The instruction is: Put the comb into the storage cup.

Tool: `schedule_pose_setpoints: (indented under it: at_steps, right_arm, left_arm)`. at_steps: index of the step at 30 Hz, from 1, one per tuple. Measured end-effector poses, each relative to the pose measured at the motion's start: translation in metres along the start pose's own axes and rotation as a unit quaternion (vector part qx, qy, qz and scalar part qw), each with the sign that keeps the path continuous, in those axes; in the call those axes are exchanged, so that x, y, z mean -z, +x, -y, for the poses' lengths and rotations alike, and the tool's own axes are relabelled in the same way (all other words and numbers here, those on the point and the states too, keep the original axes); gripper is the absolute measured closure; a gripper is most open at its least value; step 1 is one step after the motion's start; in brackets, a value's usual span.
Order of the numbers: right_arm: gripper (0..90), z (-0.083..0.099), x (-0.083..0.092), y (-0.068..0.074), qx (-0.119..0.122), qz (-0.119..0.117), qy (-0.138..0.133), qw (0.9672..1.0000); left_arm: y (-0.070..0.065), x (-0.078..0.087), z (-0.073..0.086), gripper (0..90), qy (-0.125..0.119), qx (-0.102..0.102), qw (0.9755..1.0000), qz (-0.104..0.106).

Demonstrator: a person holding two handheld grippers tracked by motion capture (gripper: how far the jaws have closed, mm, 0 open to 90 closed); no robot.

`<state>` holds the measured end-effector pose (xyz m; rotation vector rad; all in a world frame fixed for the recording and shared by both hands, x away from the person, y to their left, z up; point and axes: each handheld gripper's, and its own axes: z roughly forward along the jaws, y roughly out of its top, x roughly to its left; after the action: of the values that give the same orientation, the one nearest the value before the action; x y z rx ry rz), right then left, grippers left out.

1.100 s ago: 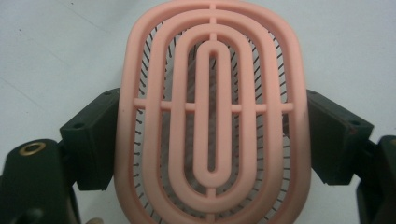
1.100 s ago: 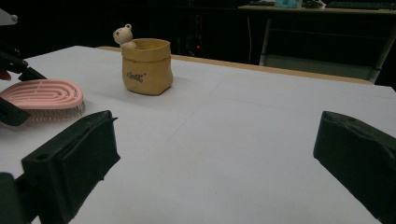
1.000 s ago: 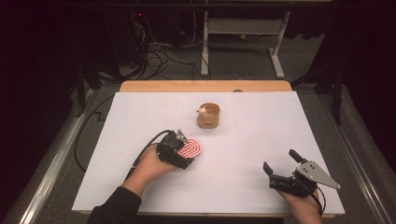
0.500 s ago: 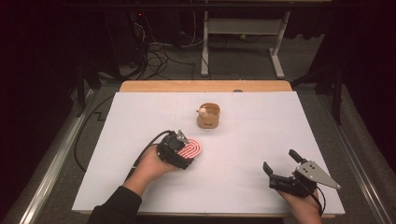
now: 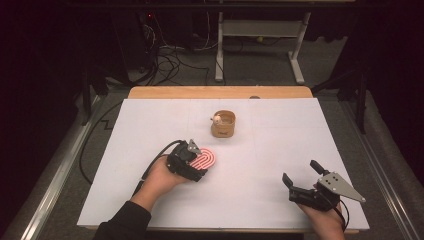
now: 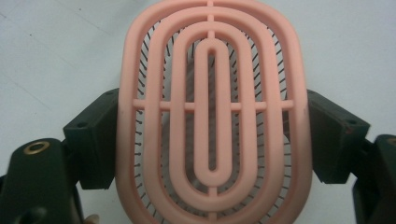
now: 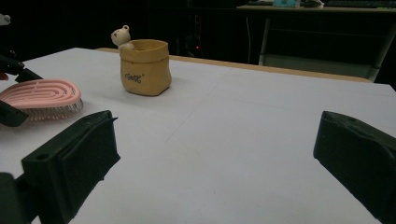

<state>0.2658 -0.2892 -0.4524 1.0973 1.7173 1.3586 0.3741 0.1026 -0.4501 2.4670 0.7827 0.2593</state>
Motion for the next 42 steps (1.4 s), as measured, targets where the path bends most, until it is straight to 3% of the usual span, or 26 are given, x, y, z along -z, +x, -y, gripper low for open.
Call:
schedule_pose_setpoints:
  at_steps: [10, 16, 21, 30, 42]
  right_arm:
    - [0.0, 0.0, -0.001, 0.001, -0.001, 0.002, 0.001, 1.0]
    - [0.1, 0.001, -0.001, 0.002, -0.001, 0.003, 0.003, 1.0]
    - [0.1, 0.001, 0.0, 0.002, -0.002, 0.002, 0.002, 1.0]
    - [0.1, 0.0, 0.0, 0.001, 0.0, 0.002, 0.001, 1.0]
    - [0.1, 0.002, -0.001, 0.002, 0.001, 0.0, 0.004, 1.0]
  left_arm:
    - [0.002, 0.005, 0.009, 18.3, -0.024, 0.016, 0.9996, 0.005]
    - [0.005, 0.012, 0.015, 18.3, -0.057, 0.032, 0.9977, 0.015]
    - [0.006, 0.021, 0.021, 18.3, -0.099, 0.049, 0.9938, 0.016]
    - [0.003, 0.031, 0.029, 18.2, -0.145, 0.057, 0.9877, 0.015]
    - [-0.002, 0.04, 0.034, 18.3, -0.206, 0.07, 0.9759, 0.017]
